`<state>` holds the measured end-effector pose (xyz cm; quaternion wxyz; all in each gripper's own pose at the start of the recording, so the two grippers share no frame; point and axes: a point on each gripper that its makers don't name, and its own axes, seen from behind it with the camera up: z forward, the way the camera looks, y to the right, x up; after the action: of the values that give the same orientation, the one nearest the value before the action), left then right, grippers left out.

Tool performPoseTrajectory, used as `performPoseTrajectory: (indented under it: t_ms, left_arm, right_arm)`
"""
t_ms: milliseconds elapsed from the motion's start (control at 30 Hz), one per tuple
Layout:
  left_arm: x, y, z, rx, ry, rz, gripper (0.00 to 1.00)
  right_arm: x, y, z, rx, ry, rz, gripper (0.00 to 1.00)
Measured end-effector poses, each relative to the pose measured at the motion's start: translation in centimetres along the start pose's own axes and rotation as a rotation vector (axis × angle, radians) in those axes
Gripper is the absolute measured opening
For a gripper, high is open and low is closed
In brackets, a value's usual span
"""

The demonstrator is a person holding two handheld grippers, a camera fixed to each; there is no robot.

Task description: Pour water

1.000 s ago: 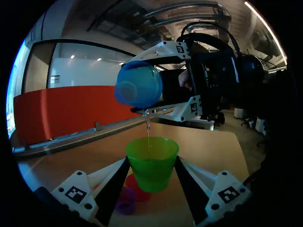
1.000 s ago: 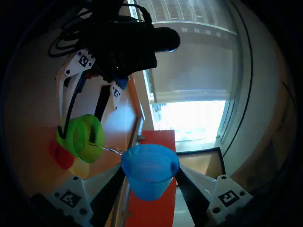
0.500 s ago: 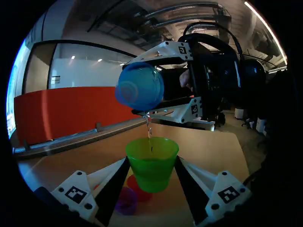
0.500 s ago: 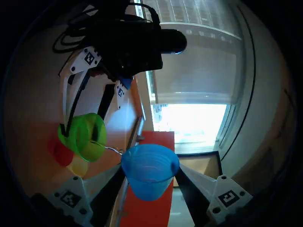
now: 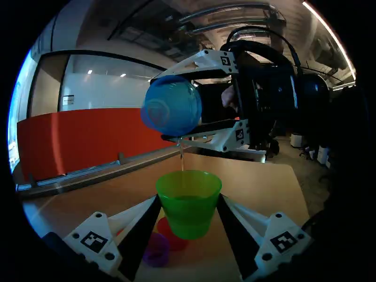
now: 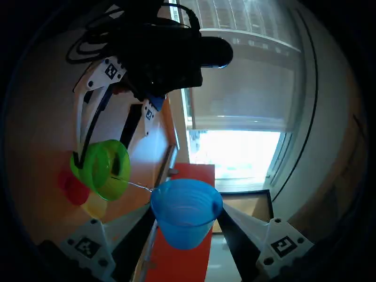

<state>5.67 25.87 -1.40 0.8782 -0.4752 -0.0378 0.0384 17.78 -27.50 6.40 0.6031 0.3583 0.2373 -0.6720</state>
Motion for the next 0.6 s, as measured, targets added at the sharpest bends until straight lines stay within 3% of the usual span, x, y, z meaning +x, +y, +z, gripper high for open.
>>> performPoseTrajectory:
  t_ms: [600]
  left_arm:
    - [0.11,0.1,0.12,0.0,0.001,0.004,0.83]
  right_arm:
    - [0.14,0.31,-0.05,-0.006,-0.006,-0.05,0.9]
